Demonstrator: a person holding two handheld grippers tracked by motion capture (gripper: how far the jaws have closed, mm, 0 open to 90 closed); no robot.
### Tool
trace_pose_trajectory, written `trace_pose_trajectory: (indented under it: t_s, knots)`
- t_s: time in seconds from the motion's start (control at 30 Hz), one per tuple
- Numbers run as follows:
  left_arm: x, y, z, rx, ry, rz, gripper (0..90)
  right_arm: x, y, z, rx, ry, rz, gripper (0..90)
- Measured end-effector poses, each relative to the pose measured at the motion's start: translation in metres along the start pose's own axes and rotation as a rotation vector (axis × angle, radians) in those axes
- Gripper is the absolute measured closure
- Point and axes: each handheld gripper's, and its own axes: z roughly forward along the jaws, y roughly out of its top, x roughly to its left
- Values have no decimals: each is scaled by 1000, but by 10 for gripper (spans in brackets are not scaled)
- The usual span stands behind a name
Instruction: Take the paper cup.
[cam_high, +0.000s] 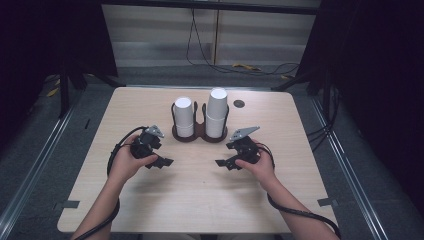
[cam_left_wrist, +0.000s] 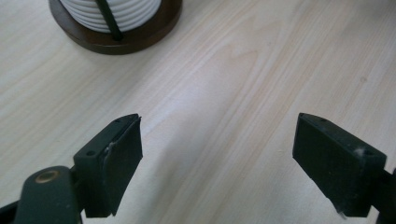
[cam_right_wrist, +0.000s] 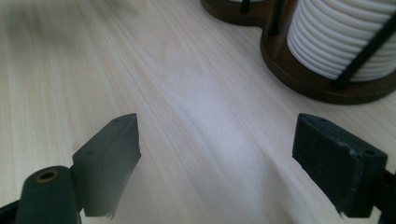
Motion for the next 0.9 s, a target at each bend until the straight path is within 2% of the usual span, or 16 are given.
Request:
trace_pose_trajectory:
  t_s: [0.13,0.27,0.37,0.47,0.63,0.73,0.83,0.87,0.9]
  knots:
    - [7,9,-7,-29,-10,-4,158,5,11,7,6,-6,-29,162]
    - [14,22,-15,-24,-1,-3,158,11,22,15,-5,7,-54,188]
    - [17,32,-18,-34,-6,-6,158,14,28,22,-10,20,-55,195]
    - [23,43,-22,-19,2,3,158,17,32,28,-27,32,-44,203]
    - [30,60,-27,-17,9,12,158,22,37,37,-26,35,-66,212]
    - [33,70,-30,-25,7,13,160,23,41,41,-47,45,-64,215]
    - [38,79,-34,-16,-4,13,162,25,44,45,-48,46,-75,217]
    - [41,83,-36,-8,5,23,162,26,45,46,-48,47,-73,217]
    - [42,85,-37,-3,7,15,163,27,46,48,-52,50,-71,216]
